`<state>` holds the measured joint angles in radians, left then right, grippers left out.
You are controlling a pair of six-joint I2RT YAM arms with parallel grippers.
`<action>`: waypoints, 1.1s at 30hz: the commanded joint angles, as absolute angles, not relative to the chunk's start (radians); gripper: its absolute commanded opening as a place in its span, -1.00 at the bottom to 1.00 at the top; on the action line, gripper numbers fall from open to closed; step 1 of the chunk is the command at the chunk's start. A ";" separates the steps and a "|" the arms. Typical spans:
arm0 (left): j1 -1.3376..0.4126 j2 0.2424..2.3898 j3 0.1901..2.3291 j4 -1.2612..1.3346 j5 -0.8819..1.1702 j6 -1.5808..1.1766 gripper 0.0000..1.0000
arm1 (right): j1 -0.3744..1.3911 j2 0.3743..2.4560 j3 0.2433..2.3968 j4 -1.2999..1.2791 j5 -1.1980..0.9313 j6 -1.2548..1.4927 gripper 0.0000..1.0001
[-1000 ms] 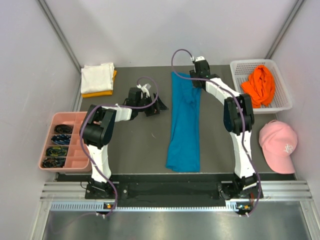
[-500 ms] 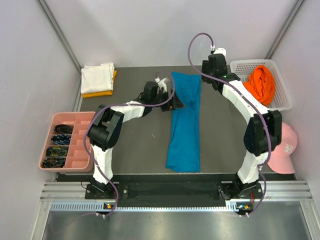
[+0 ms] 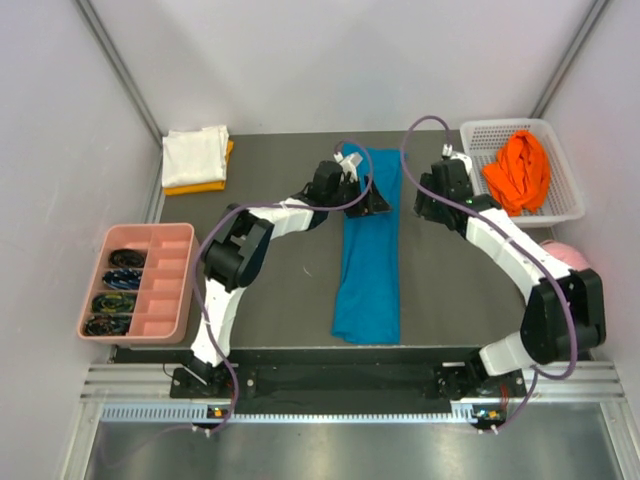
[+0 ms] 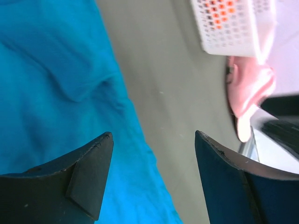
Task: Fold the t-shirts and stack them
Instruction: Grab the bottom of the folded rectangular tshirt with both arms
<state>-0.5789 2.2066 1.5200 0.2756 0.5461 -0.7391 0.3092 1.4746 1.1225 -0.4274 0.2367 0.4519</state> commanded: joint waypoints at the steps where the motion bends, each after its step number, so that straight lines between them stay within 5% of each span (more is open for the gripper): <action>1: -0.575 2.227 1.601 0.295 0.494 -0.730 0.50 | 0.307 1.345 1.091 -0.396 0.250 0.488 0.20; 14: -0.572 2.322 1.756 0.181 0.393 -0.666 0.45 | 0.305 1.295 1.051 -0.402 0.244 0.492 0.21; 33: -0.563 2.344 1.706 0.176 0.328 -0.673 0.40 | 0.307 1.304 1.022 -0.382 0.221 0.500 0.22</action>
<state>-0.5640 2.3177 1.7031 0.1459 0.3164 -0.6598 0.3092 1.3209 1.0222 -0.4068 0.2218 0.4915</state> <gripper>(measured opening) 0.711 0.606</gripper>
